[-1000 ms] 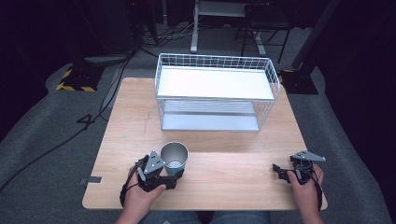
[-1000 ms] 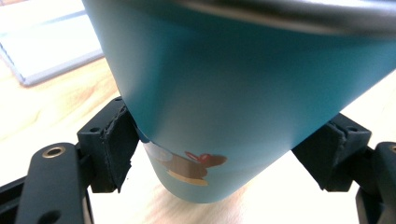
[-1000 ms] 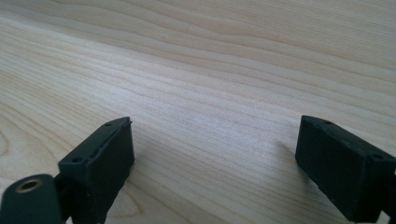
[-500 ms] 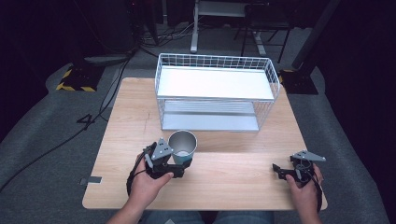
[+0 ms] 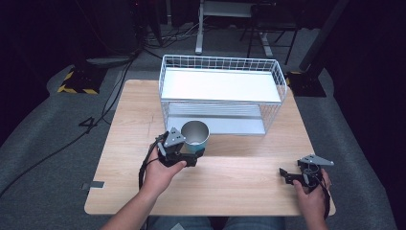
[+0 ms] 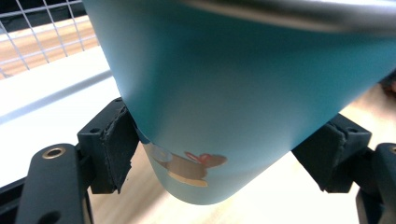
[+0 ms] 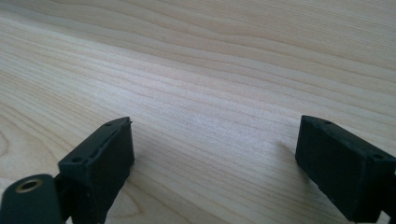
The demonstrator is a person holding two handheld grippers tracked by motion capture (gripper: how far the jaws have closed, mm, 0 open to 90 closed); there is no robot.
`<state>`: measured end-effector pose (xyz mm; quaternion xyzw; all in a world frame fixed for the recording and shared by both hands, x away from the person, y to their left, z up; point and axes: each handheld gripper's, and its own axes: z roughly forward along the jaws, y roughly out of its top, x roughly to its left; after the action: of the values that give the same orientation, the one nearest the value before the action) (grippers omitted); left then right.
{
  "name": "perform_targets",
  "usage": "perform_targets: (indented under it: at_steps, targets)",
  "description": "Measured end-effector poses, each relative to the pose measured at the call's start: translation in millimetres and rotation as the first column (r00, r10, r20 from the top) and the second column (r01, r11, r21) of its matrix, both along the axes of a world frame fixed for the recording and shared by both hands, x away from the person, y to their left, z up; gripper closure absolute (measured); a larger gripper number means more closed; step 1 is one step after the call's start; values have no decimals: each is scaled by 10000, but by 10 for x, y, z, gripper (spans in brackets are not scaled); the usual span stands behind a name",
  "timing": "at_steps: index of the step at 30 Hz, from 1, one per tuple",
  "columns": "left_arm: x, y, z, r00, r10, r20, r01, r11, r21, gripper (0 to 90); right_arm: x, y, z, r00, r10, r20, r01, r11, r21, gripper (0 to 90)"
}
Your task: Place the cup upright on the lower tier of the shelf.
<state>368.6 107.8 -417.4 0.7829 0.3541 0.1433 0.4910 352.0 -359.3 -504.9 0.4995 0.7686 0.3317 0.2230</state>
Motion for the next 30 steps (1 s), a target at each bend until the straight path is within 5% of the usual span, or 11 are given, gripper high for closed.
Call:
perform_targets:
  at_steps: [16,30]
  targets:
    - [442,-215,-53,9994,310,-126,-311,9994,-122,214,0,0,0,10000,-6,2,6,10000,1,118]
    - [657,-388,-185,9967,627,-516,-652,9966,-495,213,0,0,0,10000,-5,-2,5,10000,3,118]
